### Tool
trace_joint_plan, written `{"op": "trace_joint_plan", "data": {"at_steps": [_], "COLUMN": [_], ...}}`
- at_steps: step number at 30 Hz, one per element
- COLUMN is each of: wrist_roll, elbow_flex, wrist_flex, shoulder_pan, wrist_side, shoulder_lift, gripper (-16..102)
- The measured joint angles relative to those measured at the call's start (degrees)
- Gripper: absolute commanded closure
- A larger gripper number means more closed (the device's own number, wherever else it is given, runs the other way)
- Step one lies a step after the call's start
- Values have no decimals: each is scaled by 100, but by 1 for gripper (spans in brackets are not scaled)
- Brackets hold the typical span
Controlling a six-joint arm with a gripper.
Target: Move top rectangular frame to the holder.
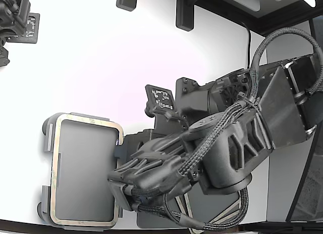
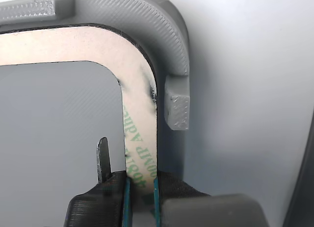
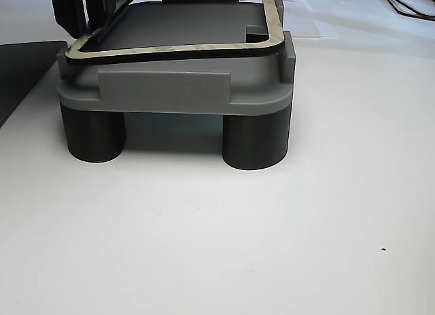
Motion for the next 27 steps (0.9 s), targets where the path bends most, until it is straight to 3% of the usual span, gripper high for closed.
{"op": "trace_joint_plan", "data": {"at_steps": [20,23,24,25,27], "wrist_roll": [-26,-44,-62,-79,-114], "elbow_flex": [18,18,18,18,18], "wrist_flex": [-35,-35,-35,-35,-35], "shoulder_pan": [-9,-9,-9,-9,-9], "wrist_side": [-97,-97,-97,-88,-70], "shoulder_lift": [-18,-18,-18,-18,-18], "gripper": [96,73,54,9,-9]}}
